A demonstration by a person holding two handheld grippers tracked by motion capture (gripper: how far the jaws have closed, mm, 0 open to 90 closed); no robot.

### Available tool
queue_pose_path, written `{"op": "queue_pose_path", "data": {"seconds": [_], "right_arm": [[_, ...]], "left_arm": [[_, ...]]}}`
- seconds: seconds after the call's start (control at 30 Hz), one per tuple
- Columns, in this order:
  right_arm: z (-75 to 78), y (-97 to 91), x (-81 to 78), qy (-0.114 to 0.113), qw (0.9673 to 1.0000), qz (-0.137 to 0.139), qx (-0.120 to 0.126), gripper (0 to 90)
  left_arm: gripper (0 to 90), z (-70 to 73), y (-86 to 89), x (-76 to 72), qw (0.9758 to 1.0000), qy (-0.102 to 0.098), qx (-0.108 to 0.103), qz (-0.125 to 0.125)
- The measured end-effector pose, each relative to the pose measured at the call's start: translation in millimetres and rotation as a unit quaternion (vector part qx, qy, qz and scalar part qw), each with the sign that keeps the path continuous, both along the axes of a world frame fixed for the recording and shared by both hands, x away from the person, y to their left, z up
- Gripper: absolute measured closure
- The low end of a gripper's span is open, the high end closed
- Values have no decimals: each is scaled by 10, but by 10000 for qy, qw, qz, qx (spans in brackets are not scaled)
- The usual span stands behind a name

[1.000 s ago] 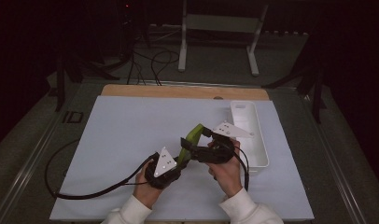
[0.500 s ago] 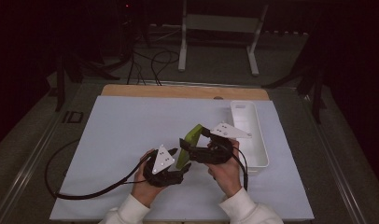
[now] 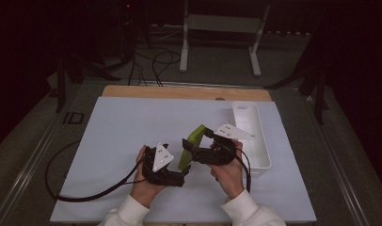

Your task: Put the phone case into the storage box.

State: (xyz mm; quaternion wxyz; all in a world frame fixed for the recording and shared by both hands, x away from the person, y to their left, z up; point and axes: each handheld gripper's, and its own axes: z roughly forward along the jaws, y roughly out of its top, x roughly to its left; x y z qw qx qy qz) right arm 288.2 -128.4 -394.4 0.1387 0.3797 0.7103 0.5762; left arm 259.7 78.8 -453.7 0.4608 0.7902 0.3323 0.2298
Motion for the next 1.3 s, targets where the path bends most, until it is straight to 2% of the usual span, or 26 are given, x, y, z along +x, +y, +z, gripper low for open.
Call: {"op": "queue_pose_path", "data": {"seconds": [0.17,0.73,1.3], "right_arm": [[1,-18,8,-2,10000,-32,-16,162],[18,-30,35,-22,10000,-84,5,162],[66,-46,130,-86,9997,-191,-94,162]], "left_arm": [[4,9,41,6,10000,-23,55,56],[2,53,145,0,9999,-49,0,92],[2,102,363,30,9995,-119,-59,272]]}}
